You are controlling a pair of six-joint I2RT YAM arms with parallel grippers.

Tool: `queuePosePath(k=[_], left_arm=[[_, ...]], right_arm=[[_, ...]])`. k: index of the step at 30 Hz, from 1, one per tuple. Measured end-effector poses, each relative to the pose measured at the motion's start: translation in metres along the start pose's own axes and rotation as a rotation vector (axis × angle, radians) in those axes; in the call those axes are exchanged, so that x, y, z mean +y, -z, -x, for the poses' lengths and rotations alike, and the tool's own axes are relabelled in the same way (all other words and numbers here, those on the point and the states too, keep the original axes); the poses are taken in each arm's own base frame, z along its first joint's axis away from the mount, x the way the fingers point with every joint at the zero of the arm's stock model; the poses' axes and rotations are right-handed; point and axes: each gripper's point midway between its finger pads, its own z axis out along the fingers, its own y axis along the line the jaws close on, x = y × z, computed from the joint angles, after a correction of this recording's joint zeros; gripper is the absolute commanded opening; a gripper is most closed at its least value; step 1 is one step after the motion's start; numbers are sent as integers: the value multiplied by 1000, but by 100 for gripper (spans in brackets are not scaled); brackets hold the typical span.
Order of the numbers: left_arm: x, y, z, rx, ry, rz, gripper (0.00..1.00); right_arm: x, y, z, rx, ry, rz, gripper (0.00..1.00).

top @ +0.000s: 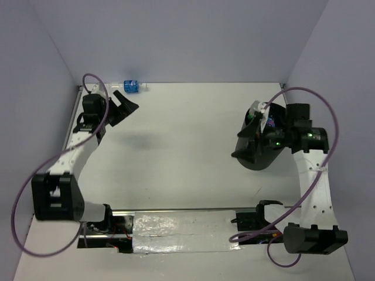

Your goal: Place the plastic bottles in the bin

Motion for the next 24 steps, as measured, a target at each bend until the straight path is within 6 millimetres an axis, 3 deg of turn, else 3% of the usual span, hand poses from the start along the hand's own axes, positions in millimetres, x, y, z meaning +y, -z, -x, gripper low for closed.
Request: queuePosePath(k=[2,6,10,14,21,24], left_arm=[[29,-33,5,51,115,105,99],[81,-92,17,83,324,271,99],[107,-153,40,43,482,355,99],[128,-199,56,-28,635,378,99],[169,-245,62,-132,815,399,100],[173,-254,77,-188,858,348,99]], right_arm=[[13,-21,-15,-9,-68,102,100],[13,-47,-41,18,-168,130,100],[15,-40,-24,-47,-85,50,100],[22,-28,-1,-122,20,-1,100],[17,-27,5,-138,37,-34,100],[10,-29,2,-124,18,-47,100]])
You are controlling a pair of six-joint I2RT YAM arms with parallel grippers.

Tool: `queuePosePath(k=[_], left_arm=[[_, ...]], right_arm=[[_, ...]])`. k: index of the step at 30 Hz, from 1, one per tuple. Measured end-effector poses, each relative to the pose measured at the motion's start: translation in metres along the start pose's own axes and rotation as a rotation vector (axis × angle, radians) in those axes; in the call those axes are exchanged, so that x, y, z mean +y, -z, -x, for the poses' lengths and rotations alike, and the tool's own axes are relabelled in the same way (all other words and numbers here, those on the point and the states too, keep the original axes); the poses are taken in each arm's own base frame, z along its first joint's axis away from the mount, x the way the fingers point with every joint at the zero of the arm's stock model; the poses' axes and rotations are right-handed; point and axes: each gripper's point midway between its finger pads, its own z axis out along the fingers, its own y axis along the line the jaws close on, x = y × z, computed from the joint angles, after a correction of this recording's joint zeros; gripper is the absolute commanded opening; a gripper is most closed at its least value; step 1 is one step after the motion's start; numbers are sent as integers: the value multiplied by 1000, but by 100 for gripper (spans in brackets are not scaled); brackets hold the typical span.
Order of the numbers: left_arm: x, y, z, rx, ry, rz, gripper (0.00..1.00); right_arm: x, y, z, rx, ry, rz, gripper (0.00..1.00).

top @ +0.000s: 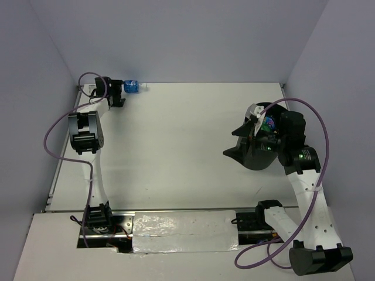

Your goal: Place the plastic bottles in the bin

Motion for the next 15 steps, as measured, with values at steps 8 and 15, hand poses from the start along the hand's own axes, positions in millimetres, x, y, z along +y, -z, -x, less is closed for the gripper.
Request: queuePosePath(k=[8,15], left_arm=[[-23,-32,21,-28,105,-133,99],[-27,-53,32,-37,152,-212,66]], right_arm=[[-6,0,0,5,3,-32,100],[-13,2,1,8,14,-82,100]])
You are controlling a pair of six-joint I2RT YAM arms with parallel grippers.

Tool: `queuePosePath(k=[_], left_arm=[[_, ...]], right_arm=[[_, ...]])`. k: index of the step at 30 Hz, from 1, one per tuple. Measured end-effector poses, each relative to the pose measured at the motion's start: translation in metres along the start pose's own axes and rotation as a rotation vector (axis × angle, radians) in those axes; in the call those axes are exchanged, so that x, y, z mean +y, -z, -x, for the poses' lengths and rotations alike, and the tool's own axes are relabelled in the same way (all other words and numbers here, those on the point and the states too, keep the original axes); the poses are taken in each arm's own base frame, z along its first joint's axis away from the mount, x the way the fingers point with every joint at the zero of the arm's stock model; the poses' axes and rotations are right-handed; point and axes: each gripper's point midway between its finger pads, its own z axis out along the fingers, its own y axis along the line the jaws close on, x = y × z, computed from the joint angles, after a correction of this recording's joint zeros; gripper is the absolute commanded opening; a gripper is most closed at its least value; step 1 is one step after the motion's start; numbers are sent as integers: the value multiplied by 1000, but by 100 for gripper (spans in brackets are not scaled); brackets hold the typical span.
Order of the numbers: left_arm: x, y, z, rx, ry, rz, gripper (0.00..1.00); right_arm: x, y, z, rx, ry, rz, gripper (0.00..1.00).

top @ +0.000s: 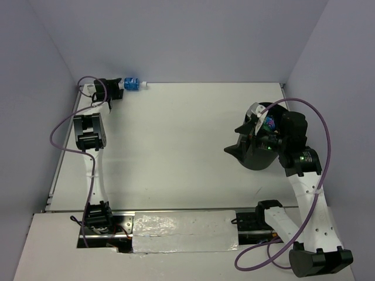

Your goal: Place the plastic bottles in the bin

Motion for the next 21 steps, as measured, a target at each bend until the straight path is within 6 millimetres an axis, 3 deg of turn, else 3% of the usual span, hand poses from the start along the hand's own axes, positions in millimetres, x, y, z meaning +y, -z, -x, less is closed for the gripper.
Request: queuePosePath(k=[8,10,14,17,21], left_arm=[[1,3,-8,75,-20,-126,37],[1,11,-12,104,-36,-148,30],[-2,38,-31,194,-94,-178,26],[-30,65,-56,274,-159,-247,24],[-105,120,-115,409,-277,-441,23]], right_arm=[[-3,0,3,-9,10,-18,100],[-3,1,4,-13,10,-20,100],[0,3,6,-27,14,-27,100],[2,6,10,-42,29,-39,100],[2,13,19,-73,67,-84,100]])
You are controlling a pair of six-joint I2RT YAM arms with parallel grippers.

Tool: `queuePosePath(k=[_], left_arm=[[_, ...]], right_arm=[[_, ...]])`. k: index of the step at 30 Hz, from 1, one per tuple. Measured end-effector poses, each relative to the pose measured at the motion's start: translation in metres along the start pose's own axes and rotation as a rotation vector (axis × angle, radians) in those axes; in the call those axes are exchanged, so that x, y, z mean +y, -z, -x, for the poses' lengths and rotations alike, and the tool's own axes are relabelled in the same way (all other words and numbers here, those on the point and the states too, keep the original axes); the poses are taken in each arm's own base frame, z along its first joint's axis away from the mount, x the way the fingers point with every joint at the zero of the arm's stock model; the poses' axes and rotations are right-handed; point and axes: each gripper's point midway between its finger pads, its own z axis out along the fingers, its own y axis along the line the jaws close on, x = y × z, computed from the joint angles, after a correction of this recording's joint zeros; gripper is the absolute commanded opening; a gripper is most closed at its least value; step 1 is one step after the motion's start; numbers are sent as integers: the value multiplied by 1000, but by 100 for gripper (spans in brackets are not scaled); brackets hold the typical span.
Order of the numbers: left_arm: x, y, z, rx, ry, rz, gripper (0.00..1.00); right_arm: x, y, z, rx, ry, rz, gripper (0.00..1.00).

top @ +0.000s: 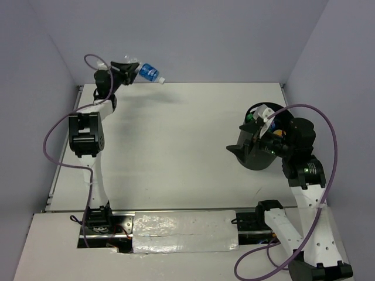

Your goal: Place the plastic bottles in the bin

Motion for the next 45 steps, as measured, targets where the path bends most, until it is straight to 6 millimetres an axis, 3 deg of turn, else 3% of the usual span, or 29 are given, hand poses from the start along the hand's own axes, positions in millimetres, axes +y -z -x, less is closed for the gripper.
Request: queuePosePath(k=[4,9,13,17,22,25,28,36,38,41,42,44,45], left_arm=[[-126,2,-89,198,-166,-252,23],[-246,37,-230,452,-331,-543,24],[-286,74,-332,617,-375,-678,25],[-295,100,-396,707,-400,-735,25],[-299,105,-433,702,-405,-758,26],[-302,97,-451,663,-384,-788,26],[-290,81,-473,633,-358,-775,27],[-229,54,-551,558,-369,-651,27],[-220,55,-565,539,-394,-631,38],[-223,59,-574,513,-424,-640,51],[-224,61,-576,505,-431,-646,66],[-224,63,-576,495,-443,-646,80],[-222,63,-576,494,-453,-639,92]], right_arm=[[-5,13,12,-40,44,-78,100],[-13,37,34,-87,94,-201,100],[-10,58,75,-143,168,-279,100],[3,83,120,-205,258,-347,100],[26,114,159,-269,357,-412,100],[35,121,160,-272,365,-420,100],[35,121,153,-253,347,-427,100],[33,118,142,-226,315,-425,100],[31,116,138,-216,307,-423,100],[29,115,133,-205,299,-423,100],[28,114,132,-202,298,-424,100],[27,113,130,-198,295,-423,100],[27,113,128,-195,292,-423,100]])
